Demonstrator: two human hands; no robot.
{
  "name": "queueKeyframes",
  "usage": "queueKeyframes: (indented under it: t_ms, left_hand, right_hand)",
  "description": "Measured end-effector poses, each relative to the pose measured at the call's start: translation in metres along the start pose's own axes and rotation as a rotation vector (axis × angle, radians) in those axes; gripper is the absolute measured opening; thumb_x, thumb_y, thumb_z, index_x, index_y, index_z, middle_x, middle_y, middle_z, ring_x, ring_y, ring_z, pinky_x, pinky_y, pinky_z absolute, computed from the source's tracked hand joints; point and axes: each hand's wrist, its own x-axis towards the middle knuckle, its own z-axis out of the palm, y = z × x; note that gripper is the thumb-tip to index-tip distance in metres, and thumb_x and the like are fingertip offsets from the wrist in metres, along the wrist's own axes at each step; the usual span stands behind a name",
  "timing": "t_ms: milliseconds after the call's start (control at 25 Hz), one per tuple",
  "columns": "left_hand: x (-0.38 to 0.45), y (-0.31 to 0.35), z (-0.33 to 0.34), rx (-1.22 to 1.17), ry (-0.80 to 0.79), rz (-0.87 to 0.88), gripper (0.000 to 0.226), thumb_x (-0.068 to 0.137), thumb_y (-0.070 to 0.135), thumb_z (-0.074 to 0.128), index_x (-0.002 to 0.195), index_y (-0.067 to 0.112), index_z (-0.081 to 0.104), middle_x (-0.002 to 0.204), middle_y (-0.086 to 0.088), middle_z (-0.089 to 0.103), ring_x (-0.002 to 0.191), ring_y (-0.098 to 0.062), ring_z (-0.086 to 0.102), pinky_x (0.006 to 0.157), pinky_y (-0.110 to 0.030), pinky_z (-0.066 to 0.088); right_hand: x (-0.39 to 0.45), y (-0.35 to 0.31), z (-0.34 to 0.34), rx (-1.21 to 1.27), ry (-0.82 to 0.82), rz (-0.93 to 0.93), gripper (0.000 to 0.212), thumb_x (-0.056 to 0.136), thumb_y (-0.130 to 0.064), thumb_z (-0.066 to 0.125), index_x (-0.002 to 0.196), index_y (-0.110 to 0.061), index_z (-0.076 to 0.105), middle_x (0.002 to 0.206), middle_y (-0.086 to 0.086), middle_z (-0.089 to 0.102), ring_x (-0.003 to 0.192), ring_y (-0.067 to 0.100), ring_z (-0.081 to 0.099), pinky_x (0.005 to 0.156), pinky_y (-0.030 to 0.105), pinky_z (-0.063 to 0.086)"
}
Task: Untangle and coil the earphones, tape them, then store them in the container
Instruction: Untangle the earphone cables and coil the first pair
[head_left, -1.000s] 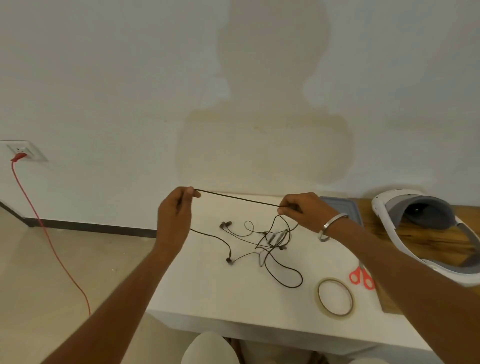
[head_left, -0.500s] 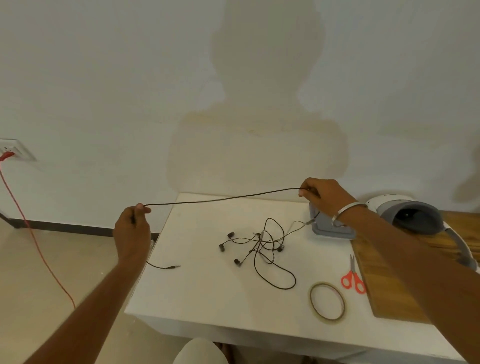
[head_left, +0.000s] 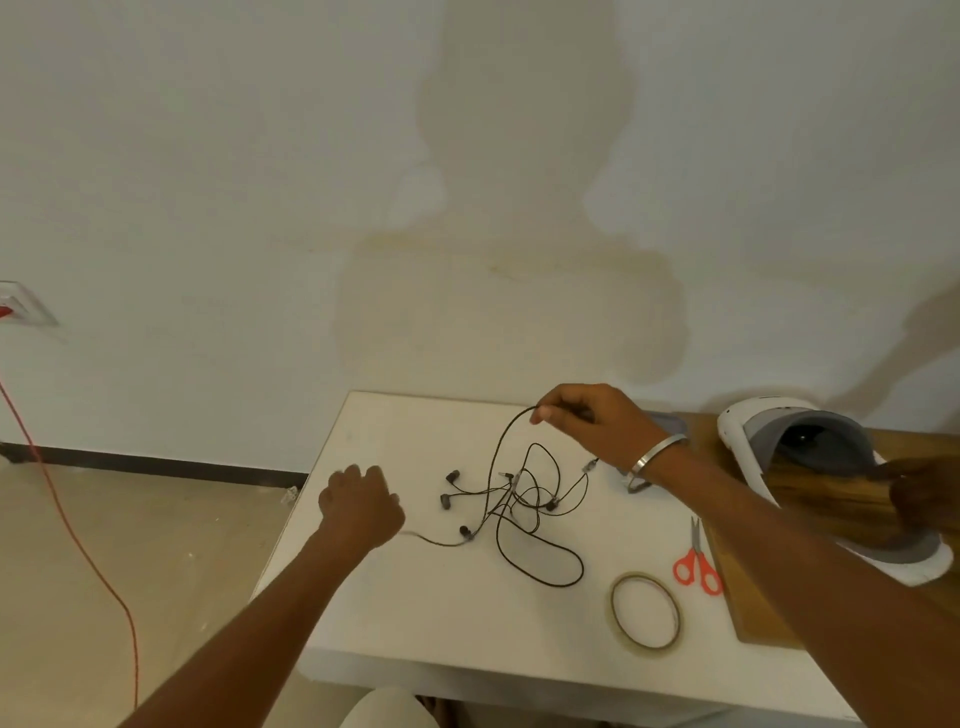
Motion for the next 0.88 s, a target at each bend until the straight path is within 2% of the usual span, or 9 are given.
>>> queueKeyframes:
  t_ms: [80, 160, 280, 360, 440, 520, 640, 760, 880]
  left_hand:
    - [-0.006, 0.020, -0.008, -0.299, 0.032, 0.226, 0.046, 0.098, 0.023, 0.048, 0.142, 0.015, 0.040, 0.148, -0.004, 0.041, 0.138, -0.020, 0.035, 0.112, -0.031, 0.030]
    - [-0.020, 0.043, -0.022, -0.733, -0.050, 0.479, 0.045, 0.099, 0.035, 0.050, 0.142, 0.028, 0.043, 0.143, 0.009, 0.050, 0.133, -0.006, 0.044, 0.110, -0.027, 0.035]
    - [-0.032, 0.068, -0.037, -0.914, -0.116, 0.623, 0.030, 0.097, 0.045, 0.049, 0.121, 0.032, 0.061, 0.094, 0.011, 0.074, 0.095, -0.001, 0.067, 0.087, -0.028, 0.051]
    - [-0.032, 0.070, -0.041, -0.922, -0.008, 0.607, 0.021, 0.099, 0.035, 0.050, 0.104, 0.026, 0.068, 0.066, 0.011, 0.064, 0.066, -0.006, 0.065, 0.071, -0.034, 0.057]
    - [-0.027, 0.062, -0.043, -0.890, 0.131, 0.585, 0.021, 0.099, 0.029, 0.050, 0.094, 0.028, 0.070, 0.058, 0.016, 0.054, 0.054, -0.002, 0.053, 0.059, -0.023, 0.050]
    - [-0.024, 0.052, -0.044, -0.852, 0.200, 0.603, 0.022, 0.099, 0.029, 0.050, 0.089, 0.032, 0.069, 0.058, 0.011, 0.051, 0.055, -0.003, 0.045, 0.057, -0.016, 0.040]
    - [-0.021, 0.040, -0.044, -0.927, 0.247, 0.559, 0.021, 0.100, 0.029, 0.049, 0.088, 0.031, 0.066, 0.067, -0.006, 0.055, 0.058, -0.010, 0.043, 0.056, -0.020, 0.036]
    - [-0.015, 0.023, -0.049, -1.019, 0.380, 0.464, 0.022, 0.101, 0.025, 0.048, 0.087, 0.028, 0.066, 0.061, 0.005, 0.052, 0.055, -0.009, 0.041, 0.051, -0.014, 0.034]
    - [-0.005, 0.003, -0.049, -0.976, 0.475, 0.347, 0.024, 0.101, 0.024, 0.047, 0.087, 0.028, 0.065, 0.057, 0.006, 0.047, 0.050, -0.008, 0.037, 0.047, -0.012, 0.031]
  right_hand:
    - [0.000, -0.004, 0.006, 0.010, -0.032, -0.003, 0.015, 0.092, -0.033, 0.055, 0.088, -0.031, 0.069, 0.085, 0.021, 0.068, 0.070, 0.039, 0.060, 0.071, 0.050, 0.052]
    - [0.001, -0.009, 0.013, -0.010, -0.063, -0.017, 0.014, 0.092, -0.032, 0.055, 0.089, -0.030, 0.069, 0.084, 0.016, 0.070, 0.075, 0.036, 0.063, 0.073, 0.047, 0.053]
    - [0.004, -0.015, 0.021, -0.059, -0.078, -0.050, 0.014, 0.092, -0.029, 0.056, 0.092, -0.023, 0.069, 0.079, 0.004, 0.069, 0.069, 0.020, 0.061, 0.068, 0.034, 0.051]
    - [0.005, -0.015, 0.020, -0.064, -0.082, -0.044, 0.015, 0.092, -0.030, 0.057, 0.090, -0.024, 0.069, 0.076, 0.008, 0.068, 0.063, 0.019, 0.056, 0.062, 0.032, 0.047]
    - [0.006, -0.012, 0.016, -0.051, -0.078, -0.019, 0.013, 0.091, -0.031, 0.058, 0.087, -0.027, 0.069, 0.076, 0.012, 0.068, 0.060, 0.024, 0.053, 0.059, 0.035, 0.046]
    - [0.007, -0.008, 0.011, -0.050, -0.074, 0.010, 0.012, 0.090, -0.032, 0.059, 0.083, -0.031, 0.069, 0.076, 0.011, 0.069, 0.058, 0.021, 0.052, 0.058, 0.033, 0.046]
    - [0.009, -0.002, 0.007, -0.097, -0.082, 0.025, 0.015, 0.087, -0.039, 0.061, 0.075, -0.034, 0.066, 0.066, -0.002, 0.066, 0.049, 0.003, 0.044, 0.052, 0.014, 0.040]
    - [0.006, 0.007, 0.001, -0.130, -0.072, 0.071, 0.016, 0.086, -0.040, 0.062, 0.074, -0.031, 0.065, 0.054, -0.017, 0.059, 0.046, -0.003, 0.047, 0.049, 0.009, 0.036]
    - [0.003, 0.019, -0.004, -0.128, -0.065, 0.087, 0.013, 0.088, -0.034, 0.061, 0.078, -0.030, 0.068, 0.055, -0.017, 0.059, 0.050, 0.002, 0.046, 0.052, 0.015, 0.037]
